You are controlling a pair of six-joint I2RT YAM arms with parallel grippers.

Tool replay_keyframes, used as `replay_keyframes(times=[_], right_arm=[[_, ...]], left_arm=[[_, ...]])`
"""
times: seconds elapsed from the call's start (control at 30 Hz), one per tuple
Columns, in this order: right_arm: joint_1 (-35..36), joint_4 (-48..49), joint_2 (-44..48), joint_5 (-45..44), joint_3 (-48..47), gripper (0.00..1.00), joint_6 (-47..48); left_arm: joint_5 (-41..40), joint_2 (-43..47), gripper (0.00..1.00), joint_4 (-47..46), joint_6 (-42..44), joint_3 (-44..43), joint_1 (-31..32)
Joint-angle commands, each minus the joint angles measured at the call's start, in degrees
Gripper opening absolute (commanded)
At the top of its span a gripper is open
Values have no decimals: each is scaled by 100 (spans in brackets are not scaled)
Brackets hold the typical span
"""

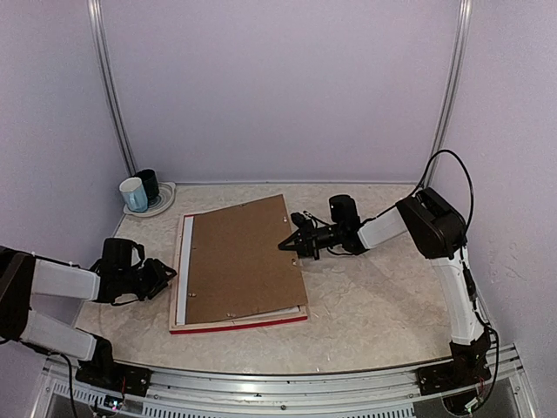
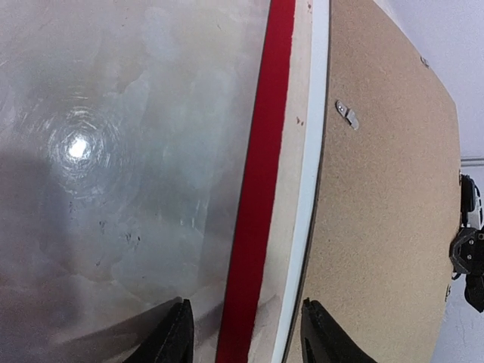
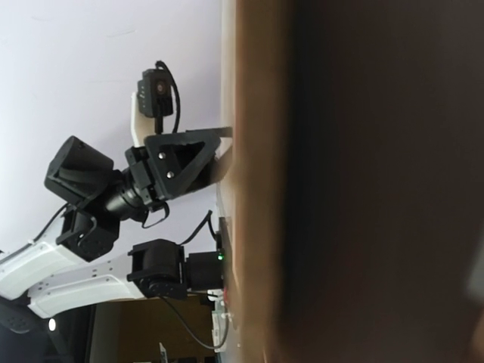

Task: Put the photo into the frame
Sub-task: Place the backboard next to the photo.

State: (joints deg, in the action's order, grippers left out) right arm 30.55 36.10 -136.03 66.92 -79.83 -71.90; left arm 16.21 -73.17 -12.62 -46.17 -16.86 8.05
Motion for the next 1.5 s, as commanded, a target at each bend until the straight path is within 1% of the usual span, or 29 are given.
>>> replay_keyframes(times=[0.0,0.1,0.2,0.5,0.93,1.23,1.47], right_arm=[[-40,-547,-124,67,-277,0,528],[-35,-669,-151,55,-296,0,588],[-24,-719,-164,20,-309,0,607],[78,-976,-294,-5,-577,0,657],[235,-1165,-515,-130,-912,0,587],[369,-1230,-489,-241,-935,0,567],[448,-1555,-499,-363,-1083,0,718]], left_arm=[[-77,-224,48,-280,-23,71,32],[-141,-324,48,-321,-23,44,114],[-167,-431,44,-362,-23,-10,226],[-219,-794,43,-473,-49,-107,462],[-154,-844,44,-530,-58,-109,508],[-153,-804,44,-555,-73,-83,564],[-144,-837,44,-583,-85,-73,605]])
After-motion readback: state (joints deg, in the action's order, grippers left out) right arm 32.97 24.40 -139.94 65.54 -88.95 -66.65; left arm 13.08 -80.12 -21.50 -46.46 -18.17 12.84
